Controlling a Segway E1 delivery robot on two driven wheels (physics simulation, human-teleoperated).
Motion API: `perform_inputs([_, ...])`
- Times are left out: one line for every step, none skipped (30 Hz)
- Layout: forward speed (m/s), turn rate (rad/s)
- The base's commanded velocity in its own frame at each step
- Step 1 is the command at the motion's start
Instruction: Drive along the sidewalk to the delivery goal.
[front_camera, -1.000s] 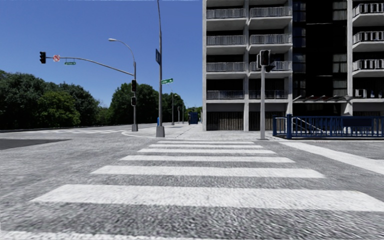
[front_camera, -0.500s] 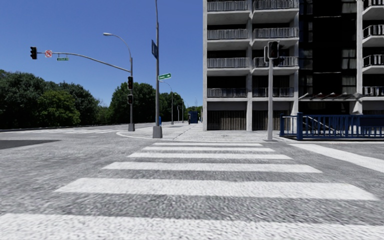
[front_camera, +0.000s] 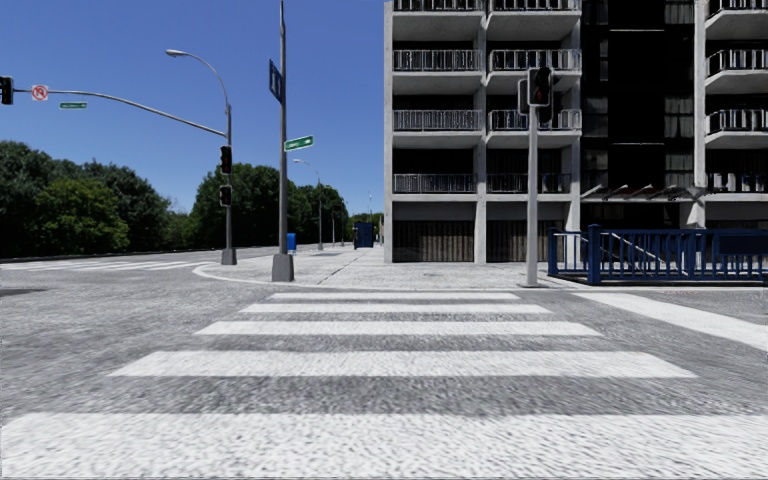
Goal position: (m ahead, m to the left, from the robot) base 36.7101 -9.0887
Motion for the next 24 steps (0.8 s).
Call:
perform_inputs([1.53,0.0])
perform_inputs([1.53,0.0])
perform_inputs([1.53,0.0])
perform_inputs([1.53,0.0])
perform_inputs([1.53,0.0])
perform_inputs([1.53,0.0])
perform_inputs([1.53,0.0])
perform_inputs([1.53,0.0])
perform_inputs([1.53,0.0])
perform_inputs([1.53,0.0])
perform_inputs([1.53,0.0])
perform_inputs([1.53,0.0])
perform_inputs([1.53,0.0])
perform_inputs([1.53,0.0])
perform_inputs([1.53,0.0])
perform_inputs([1.53,0.0])
perform_inputs([1.53,0.0])
perform_inputs([1.53,0.0])
perform_inputs([1.54,0.0])
perform_inputs([1.54,0.0])
perform_inputs([1.54,0.0])
perform_inputs([1.54,0.0])
perform_inputs([1.54,0.0])
perform_inputs([1.54,0.0])
